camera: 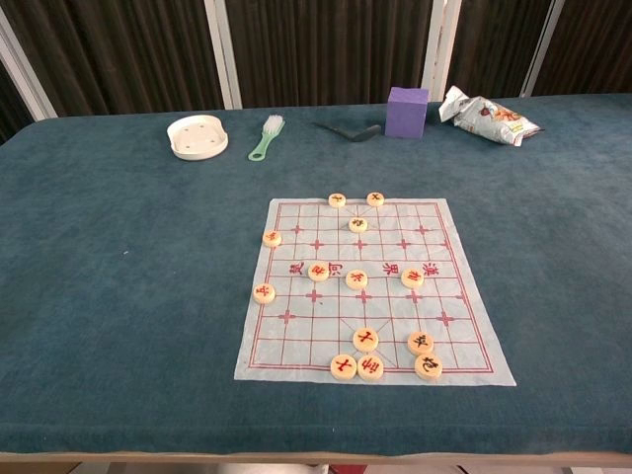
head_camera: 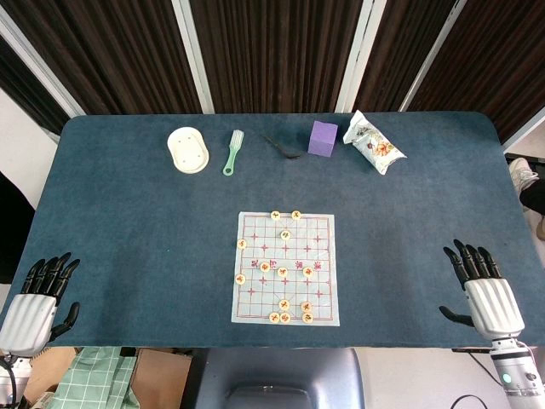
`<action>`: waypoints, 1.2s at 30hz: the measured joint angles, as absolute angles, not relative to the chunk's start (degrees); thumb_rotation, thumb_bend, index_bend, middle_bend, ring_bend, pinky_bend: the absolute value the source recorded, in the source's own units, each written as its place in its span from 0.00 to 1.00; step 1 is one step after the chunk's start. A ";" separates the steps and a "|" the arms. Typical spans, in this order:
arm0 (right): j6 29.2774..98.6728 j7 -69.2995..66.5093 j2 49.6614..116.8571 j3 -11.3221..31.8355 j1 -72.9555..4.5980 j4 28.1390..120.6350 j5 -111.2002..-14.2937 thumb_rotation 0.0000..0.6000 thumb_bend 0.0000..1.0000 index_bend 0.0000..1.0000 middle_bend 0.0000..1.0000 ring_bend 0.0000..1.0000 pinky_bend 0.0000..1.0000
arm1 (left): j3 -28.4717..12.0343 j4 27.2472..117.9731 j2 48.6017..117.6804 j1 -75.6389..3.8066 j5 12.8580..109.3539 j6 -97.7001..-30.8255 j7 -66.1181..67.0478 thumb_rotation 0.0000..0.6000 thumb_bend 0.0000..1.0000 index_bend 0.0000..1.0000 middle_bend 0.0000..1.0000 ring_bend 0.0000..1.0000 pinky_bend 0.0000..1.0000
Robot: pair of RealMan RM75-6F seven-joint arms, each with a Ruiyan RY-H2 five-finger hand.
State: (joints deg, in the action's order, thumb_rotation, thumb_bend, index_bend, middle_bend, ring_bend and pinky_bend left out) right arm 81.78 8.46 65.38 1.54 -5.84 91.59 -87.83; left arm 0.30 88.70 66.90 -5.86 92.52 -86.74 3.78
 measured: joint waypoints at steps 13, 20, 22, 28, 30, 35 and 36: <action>77.83 5.80 66.29 2.03 -10.53 90.65 -91.21 1.00 0.20 0.00 0.00 0.00 0.00 | 0.43 88.78 66.89 -6.11 92.84 -86.54 3.07 1.00 0.45 0.00 0.00 0.00 0.01; 66.46 6.03 68.15 5.72 -20.50 93.09 -90.85 1.00 0.20 0.16 0.00 0.00 0.00 | 0.72 88.89 66.61 -6.43 92.36 -85.27 2.77 1.00 0.45 0.00 0.00 0.00 0.01; 62.03 7.36 70.33 7.33 -24.19 93.37 -89.14 1.00 0.21 0.19 0.00 0.00 0.00 | 0.80 89.00 66.33 -6.44 92.37 -85.22 2.15 1.00 0.45 0.00 0.00 0.00 0.01; 53.66 15.53 79.94 11.24 -33.86 92.23 -82.20 1.00 0.23 0.32 0.00 0.00 0.00 | 0.48 89.23 65.36 -6.03 91.44 -85.83 1.18 1.00 0.45 0.00 0.00 0.00 0.01; 52.22 18.55 82.74 12.13 -35.99 91.48 -79.82 1.00 0.25 0.34 0.00 0.00 0.00 | 0.49 89.28 65.20 -5.97 91.50 -85.93 0.79 1.00 0.45 0.00 0.00 0.00 0.01; 49.24 25.06 89.45 13.81 -40.71 89.07 -72.98 1.00 0.34 0.42 0.00 0.00 0.00 | 0.74 89.26 64.79 -5.79 92.01 -86.31 -0.10 1.00 0.45 0.00 0.00 0.00 0.01; 48.91 25.90 90.45 13.91 -41.42 88.42 -72.09 1.00 0.34 0.43 0.00 0.00 0.00 | 0.79 89.24 64.70 -5.76 92.03 -86.32 -0.26 1.00 0.45 0.00 0.00 0.00 0.01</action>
State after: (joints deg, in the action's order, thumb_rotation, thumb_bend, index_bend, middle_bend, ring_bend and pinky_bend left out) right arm 48.91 25.90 90.45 13.91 -41.42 88.42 -72.09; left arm 0.79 89.24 64.70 -5.76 92.03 -86.32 -0.26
